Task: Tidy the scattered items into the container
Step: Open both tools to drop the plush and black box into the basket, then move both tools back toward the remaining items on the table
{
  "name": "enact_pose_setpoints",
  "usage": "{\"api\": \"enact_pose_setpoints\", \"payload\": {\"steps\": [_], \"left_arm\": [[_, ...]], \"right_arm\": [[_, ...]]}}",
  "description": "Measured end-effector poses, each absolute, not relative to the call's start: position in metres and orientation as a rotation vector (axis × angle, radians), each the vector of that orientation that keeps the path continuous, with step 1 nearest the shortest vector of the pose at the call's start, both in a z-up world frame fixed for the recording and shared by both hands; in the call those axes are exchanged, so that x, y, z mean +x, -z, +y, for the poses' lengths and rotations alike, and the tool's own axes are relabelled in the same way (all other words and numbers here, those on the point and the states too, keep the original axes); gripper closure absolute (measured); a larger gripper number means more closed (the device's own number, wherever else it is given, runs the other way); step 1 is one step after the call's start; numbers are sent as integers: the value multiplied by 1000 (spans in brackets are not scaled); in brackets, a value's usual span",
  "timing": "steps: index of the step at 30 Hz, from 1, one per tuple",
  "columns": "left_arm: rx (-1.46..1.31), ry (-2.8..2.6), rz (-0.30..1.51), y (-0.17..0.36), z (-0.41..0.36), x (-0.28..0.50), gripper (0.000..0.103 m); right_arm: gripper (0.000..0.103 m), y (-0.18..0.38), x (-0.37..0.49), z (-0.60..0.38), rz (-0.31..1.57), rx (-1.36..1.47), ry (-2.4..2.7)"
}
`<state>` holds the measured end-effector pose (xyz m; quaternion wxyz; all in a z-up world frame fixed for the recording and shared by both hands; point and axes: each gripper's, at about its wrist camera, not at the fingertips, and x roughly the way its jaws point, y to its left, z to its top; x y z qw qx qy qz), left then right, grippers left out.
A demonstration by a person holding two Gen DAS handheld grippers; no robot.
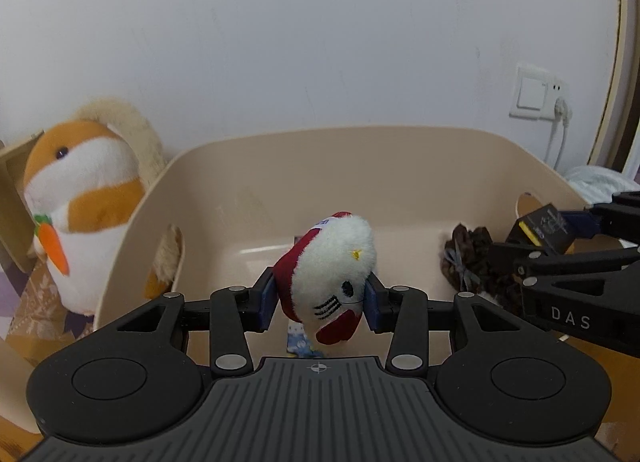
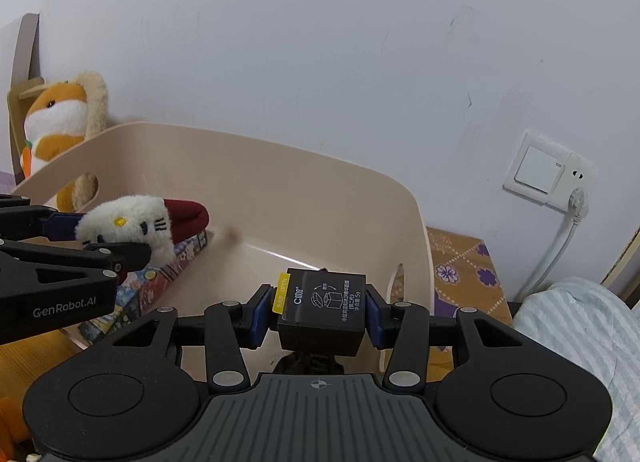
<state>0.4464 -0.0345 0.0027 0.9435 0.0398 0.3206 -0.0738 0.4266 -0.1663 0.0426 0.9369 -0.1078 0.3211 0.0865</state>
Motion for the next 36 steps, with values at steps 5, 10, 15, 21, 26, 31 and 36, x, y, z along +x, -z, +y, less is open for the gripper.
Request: {"api": "enact_pose_setpoints", "payload": {"steps": [5, 10, 15, 21, 26, 31, 36], "left_arm": [[43, 162, 698, -1, -31, 450, 57], [25, 163, 711, -1, -26, 451, 53], [12, 150, 671, -6, -23, 445, 29], [-12, 157, 627, -22, -16, 428, 23], [12, 147, 591, -36, -15, 410, 19], [-2, 146, 559, -51, -4, 385, 18], [-12, 146, 543, -59, 7, 359, 17]], "right_arm": [[56, -42, 429, -164, 661, -227, -172], [52, -43, 428, -162, 649, -250, -162], [39, -51, 423, -165, 608, -255, -162], [29, -66, 408, -169, 547, -257, -157], [25, -80, 387, -172, 493, -267, -154], [15, -95, 356, -173, 440, -262, -163], [12, -109, 324, -173, 382, -279, -168]]}}
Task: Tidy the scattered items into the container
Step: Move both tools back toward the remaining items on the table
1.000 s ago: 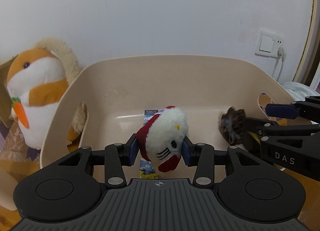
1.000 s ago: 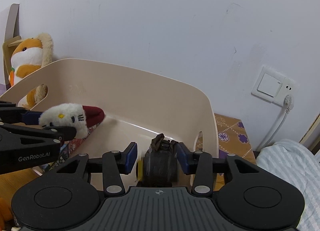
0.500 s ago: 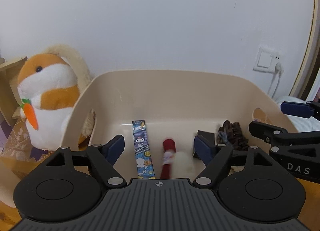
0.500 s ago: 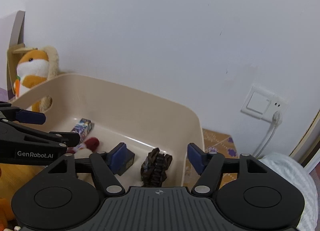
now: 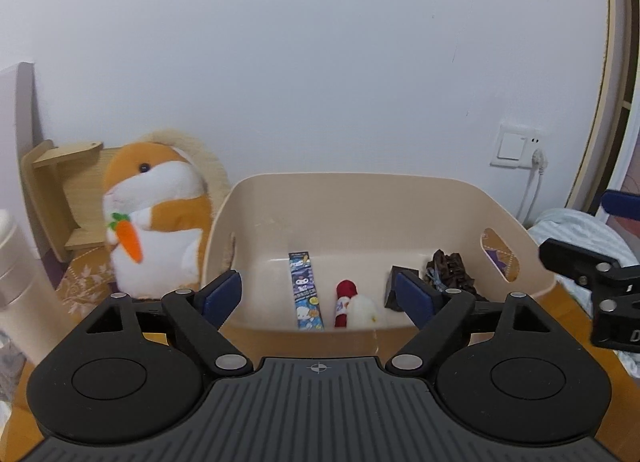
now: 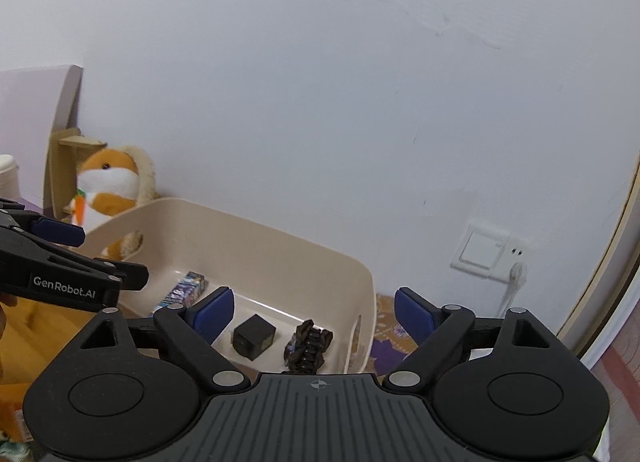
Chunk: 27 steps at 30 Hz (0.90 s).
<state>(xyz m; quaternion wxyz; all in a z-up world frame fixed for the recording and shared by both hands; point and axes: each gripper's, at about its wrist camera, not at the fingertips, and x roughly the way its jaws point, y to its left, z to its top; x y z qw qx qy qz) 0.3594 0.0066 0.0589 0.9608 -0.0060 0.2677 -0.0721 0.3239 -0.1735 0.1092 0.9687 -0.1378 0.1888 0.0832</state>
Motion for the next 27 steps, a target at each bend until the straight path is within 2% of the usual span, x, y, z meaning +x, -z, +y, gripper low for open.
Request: {"api": "enact_pose_setpoints", "payload": {"steps": [9, 27], "left_arm": [[17, 147, 548, -52, 15, 313, 17], [-88, 106, 681, 7, 35, 248, 17]], "right_arm": [[3, -116, 281, -175, 345, -319, -200], [3, -65, 209, -161, 465, -392, -371]]}}
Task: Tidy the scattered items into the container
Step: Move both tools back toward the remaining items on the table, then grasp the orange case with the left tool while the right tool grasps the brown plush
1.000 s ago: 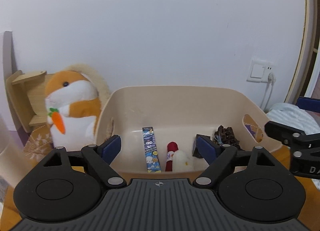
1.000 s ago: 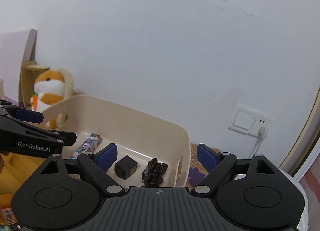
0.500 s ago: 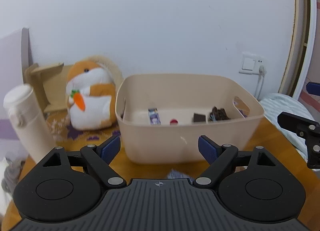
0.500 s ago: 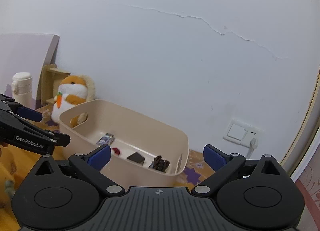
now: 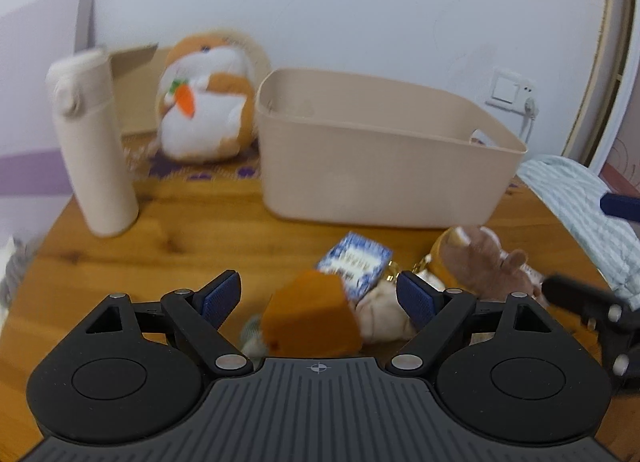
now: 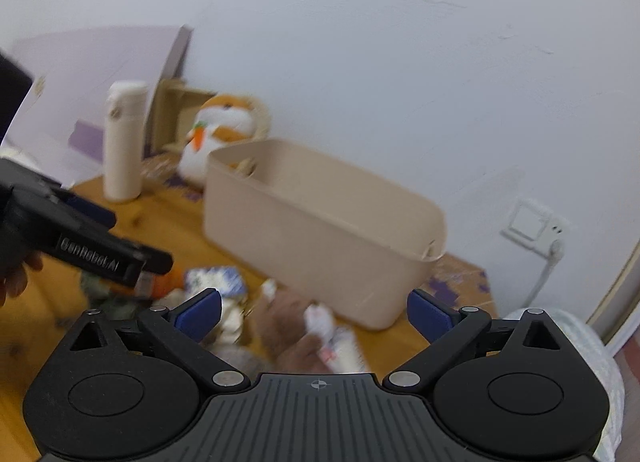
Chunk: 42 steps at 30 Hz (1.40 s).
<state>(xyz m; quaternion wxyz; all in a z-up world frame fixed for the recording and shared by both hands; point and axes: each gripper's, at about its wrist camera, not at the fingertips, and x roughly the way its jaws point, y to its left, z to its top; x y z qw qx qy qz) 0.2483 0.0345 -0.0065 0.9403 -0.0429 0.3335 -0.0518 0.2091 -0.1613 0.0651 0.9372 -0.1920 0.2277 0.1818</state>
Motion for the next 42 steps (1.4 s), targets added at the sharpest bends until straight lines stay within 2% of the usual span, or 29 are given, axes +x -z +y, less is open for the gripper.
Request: {"api": "enact_pose_setpoints", "payload": {"steps": [10, 19, 29, 35, 39, 40, 42], "left_arm": [[-134, 99, 713, 26, 39, 244, 17], [-163, 116, 714, 32, 37, 245, 17], [-176, 119, 726, 38, 40, 249, 17], [-175, 119, 731, 40, 38, 254, 17], [-169, 121, 737, 41, 36, 257, 17], [-168, 121, 738, 41, 35, 258, 20], [-165, 118, 741, 42, 35, 259, 37]], "right_arm": [[8, -38, 202, -147, 540, -441, -447], [20, -25, 196, -139, 565, -478, -484], [46, -16, 199, -125, 589, -505, -528], [67, -13, 200, -123, 602, -517, -542], [69, -13, 200, -123, 604, -511, -544], [70, -12, 200, -123, 605, -509, -545], [74, -12, 200, -123, 606, -504, -550]]}}
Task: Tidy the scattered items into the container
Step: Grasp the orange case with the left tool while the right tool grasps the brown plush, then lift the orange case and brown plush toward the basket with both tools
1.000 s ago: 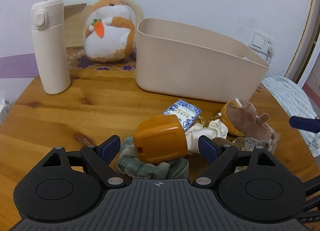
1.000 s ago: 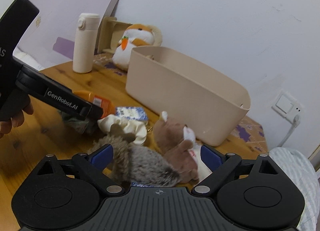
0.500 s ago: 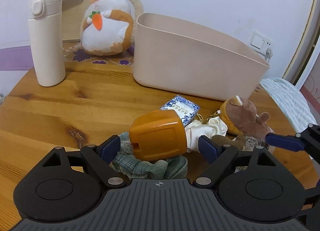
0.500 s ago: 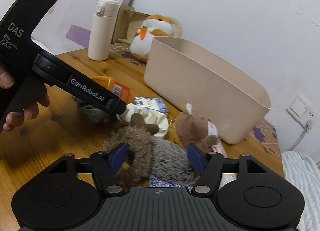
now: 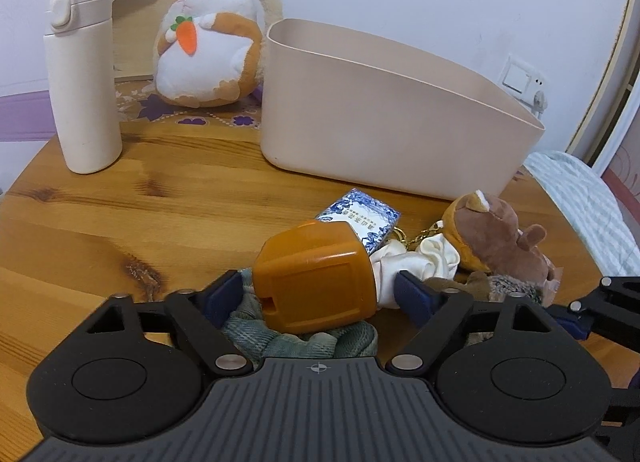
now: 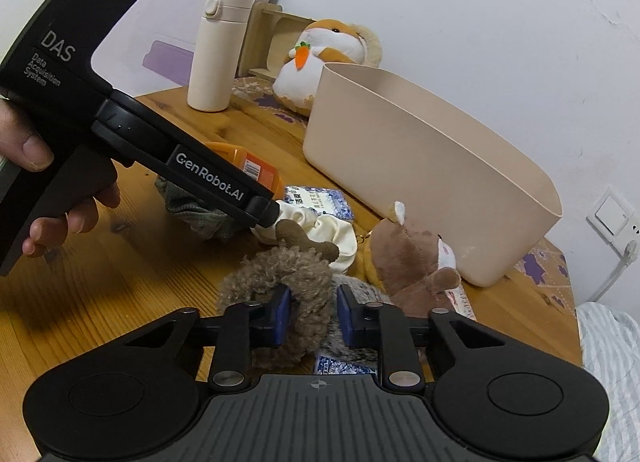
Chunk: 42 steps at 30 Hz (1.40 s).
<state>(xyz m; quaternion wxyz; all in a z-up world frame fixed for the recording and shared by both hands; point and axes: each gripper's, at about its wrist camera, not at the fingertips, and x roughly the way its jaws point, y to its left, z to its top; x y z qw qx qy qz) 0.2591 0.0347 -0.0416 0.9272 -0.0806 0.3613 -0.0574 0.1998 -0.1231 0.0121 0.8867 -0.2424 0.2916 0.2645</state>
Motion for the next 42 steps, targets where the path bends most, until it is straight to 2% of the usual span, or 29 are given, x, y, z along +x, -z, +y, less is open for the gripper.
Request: {"api": "enact_pose_setpoints", "payload": {"steps": [1, 2, 5, 8, 24, 42], "left_arm": [[-170, 123, 744, 42, 35, 259, 45], [-178, 127, 749, 42, 35, 260, 47], [-177, 127, 749, 43, 35, 260, 47], [-182, 122, 743, 44, 36, 259, 47], [-209, 101, 720, 35, 39, 248, 50], [-227, 118, 624, -3, 37, 237, 50]], "right_arm": [[75, -12, 200, -123, 607, -501, -552], [77, -12, 200, -123, 608, -498, -554], [88, -11, 200, -124, 612, -489, -560], [89, -12, 200, -125, 613, -481, -563], [91, -26, 197, -140, 583, -426, -544], [91, -59, 209, -165, 541, -325, -463]]}}
